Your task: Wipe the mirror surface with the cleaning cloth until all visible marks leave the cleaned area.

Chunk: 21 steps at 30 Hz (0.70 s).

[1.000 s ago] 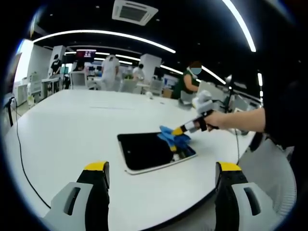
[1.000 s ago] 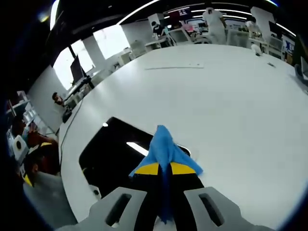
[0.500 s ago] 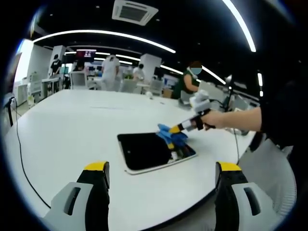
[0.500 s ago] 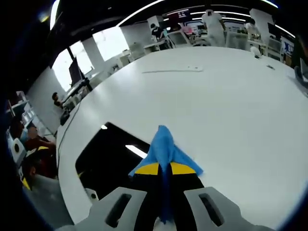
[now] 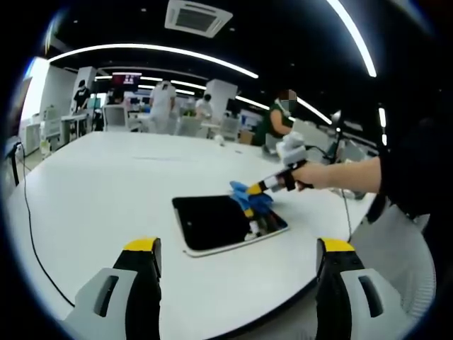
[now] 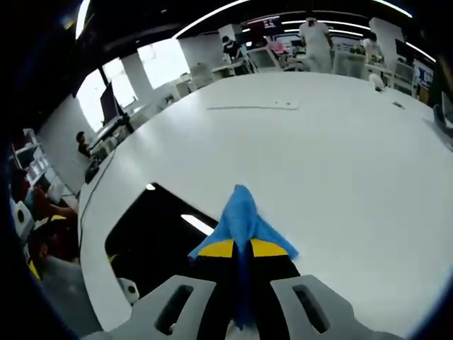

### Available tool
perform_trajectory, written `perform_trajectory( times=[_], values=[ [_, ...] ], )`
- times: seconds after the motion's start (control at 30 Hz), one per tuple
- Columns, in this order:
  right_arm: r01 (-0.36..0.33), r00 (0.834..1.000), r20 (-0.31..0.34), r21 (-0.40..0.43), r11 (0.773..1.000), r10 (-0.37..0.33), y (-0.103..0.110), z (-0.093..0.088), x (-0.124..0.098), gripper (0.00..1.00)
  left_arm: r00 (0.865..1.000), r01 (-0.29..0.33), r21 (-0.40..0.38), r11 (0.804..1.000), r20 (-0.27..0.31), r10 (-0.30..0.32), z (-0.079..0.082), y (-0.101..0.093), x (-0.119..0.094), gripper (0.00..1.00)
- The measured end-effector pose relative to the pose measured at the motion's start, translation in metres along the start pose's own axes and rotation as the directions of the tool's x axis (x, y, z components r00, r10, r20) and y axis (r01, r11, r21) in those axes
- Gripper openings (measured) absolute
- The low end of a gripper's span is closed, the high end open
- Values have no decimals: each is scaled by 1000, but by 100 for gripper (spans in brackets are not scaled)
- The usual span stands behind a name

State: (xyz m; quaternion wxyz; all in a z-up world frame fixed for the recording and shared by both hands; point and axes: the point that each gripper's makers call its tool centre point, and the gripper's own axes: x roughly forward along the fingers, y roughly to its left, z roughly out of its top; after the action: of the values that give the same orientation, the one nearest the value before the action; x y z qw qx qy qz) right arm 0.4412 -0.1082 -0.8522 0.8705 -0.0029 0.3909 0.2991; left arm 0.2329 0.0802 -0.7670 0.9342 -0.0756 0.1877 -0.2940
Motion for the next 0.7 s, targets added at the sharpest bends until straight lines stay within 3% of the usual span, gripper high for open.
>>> perform_trajectory(
  times=[0.2,0.43,0.7],
  values=[
    [2,1000,6,2,1000,-2,1,0,0,2,1000,2,0,1000,0,-2,0,0,0,91],
    [15,1000,-13,-64,998,-16,3,2,-1,1,1000,-2,-1,1000,6,2,1,0,0,91],
    [9,1000,15,-86,996,-8,6,10,-19,2,1000,5,-4,1000,6,-5,1,-1,-1,91]
  ],
)
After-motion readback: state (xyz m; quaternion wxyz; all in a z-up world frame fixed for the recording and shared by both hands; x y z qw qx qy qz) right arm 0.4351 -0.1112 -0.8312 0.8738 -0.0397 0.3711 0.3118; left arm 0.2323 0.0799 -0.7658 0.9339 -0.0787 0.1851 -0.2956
